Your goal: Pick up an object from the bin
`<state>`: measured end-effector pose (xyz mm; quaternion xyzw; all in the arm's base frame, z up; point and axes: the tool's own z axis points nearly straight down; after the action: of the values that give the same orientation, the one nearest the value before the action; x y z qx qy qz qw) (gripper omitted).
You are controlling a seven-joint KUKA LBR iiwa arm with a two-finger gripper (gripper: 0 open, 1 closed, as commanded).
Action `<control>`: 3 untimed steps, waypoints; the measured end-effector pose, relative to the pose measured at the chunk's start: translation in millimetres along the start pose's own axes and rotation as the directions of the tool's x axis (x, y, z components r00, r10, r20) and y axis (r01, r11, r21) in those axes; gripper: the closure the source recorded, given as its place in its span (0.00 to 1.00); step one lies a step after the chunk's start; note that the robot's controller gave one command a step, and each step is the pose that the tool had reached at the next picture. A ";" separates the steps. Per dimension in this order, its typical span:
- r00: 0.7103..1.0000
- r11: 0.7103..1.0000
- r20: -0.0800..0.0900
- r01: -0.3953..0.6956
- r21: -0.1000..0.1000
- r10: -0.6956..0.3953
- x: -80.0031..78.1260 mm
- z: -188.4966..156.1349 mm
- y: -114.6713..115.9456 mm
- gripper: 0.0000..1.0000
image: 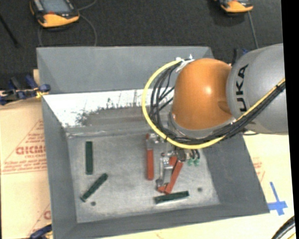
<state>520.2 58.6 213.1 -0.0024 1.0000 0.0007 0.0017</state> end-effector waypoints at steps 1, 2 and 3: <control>0.990 0.990 0.016 0.143 0.002 -0.143 38.7 142.1 -39.8 0.00; 1.000 1.000 0.004 -0.010 0.004 0.010 -0.6 141.8 -138.0 0.00; 1.000 1.000 0.001 -0.008 0.001 0.008 0.3 142.1 -134.2 1.00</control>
Offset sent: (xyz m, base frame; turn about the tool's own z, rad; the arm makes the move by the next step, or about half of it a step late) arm -0.0427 -0.0386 -0.1431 -0.1467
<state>521.0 -75.4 70.8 0.0018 1.0000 0.0004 0.0024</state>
